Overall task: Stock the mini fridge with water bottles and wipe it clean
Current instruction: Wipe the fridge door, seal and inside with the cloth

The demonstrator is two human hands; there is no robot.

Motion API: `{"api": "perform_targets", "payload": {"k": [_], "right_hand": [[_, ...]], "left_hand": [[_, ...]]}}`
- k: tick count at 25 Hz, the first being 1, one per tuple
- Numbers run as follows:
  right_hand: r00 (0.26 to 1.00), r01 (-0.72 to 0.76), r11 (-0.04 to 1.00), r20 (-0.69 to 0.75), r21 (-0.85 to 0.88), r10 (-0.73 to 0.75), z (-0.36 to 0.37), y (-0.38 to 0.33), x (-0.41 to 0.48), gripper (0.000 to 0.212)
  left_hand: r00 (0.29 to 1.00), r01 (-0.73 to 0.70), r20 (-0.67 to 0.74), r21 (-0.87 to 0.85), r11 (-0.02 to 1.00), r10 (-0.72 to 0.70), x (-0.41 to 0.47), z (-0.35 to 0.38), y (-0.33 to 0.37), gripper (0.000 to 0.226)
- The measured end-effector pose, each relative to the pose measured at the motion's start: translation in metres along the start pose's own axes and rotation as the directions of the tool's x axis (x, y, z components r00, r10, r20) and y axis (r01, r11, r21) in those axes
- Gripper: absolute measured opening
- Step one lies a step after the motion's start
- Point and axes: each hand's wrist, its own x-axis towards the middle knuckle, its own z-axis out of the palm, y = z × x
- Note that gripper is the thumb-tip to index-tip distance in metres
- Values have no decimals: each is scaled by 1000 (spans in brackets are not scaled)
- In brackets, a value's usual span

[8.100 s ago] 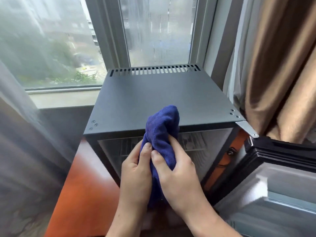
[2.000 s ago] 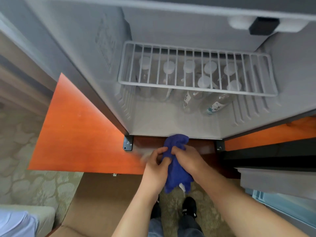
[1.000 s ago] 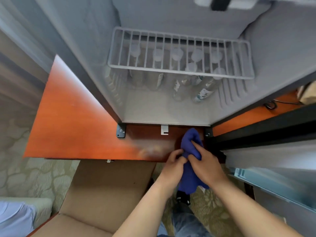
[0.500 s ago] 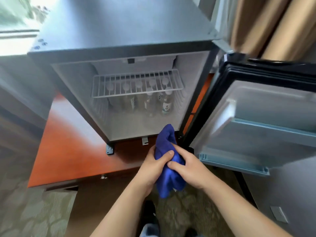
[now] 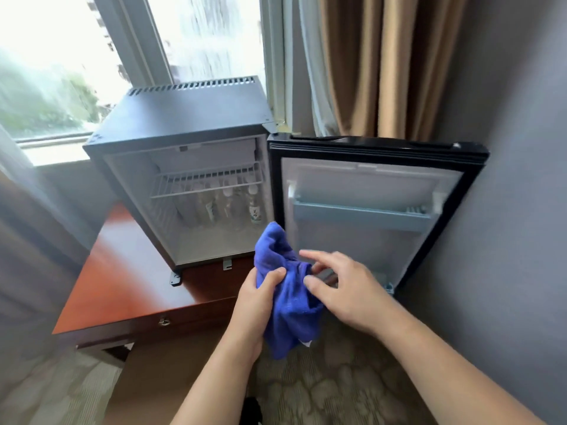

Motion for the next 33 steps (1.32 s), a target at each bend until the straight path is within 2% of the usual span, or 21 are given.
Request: {"api": "perform_targets", "payload": {"k": [4, 7, 10, 13, 15, 16, 18, 20, 23, 28, 33], "right_hand": [[941, 201, 966, -244, -163, -237, -74, -12, -11, 37], [887, 229, 928, -330, -294, -323, -113, -16, -3, 37], [899, 93, 892, -347, -443, -266, -141, -4, 7, 52], [971, -146, 790, -238, -596, 0, -162, 17, 13, 80], [972, -233, 767, -167, -598, 164, -165, 31, 12, 91], [970, -245, 768, -146, -592, 197, -164, 38, 9, 93], [974, -224, 758, -173, -612, 148, -164, 48, 6, 90], [969, -181, 765, -244, -618, 32, -171, 44, 14, 85], [971, -99, 763, -231, -639, -68, -180, 31, 37, 84], [983, -160, 697, -174, -699, 51, -174, 40, 57, 94], [972, -159, 728, -233, -667, -1, -179, 36, 51, 89]], "left_hand": [[996, -68, 63, -32, 997, 70, -28, 47, 29, 32], [982, -140, 128, 17, 990, 137, -43, 83, 62, 24], [972, -171, 169, 45, 984, 161, -52, 108, 86, 17], [967, -181, 196, 73, 981, 164, -55, 123, 98, 18], [963, -186, 215, 84, 979, 165, -56, 131, 99, 19], [961, -188, 222, 87, 978, 165, -57, 135, 98, 19], [958, -197, 232, 97, 976, 170, -58, 142, 95, 18], [959, -207, 221, 101, 973, 180, -58, 147, 95, 16], [961, -219, 194, 108, 970, 196, -54, 156, 96, 16], [969, -204, 166, 103, 974, 185, -51, 155, 91, 16], [979, -179, 110, 78, 981, 170, -53, 149, 86, 14]]}}
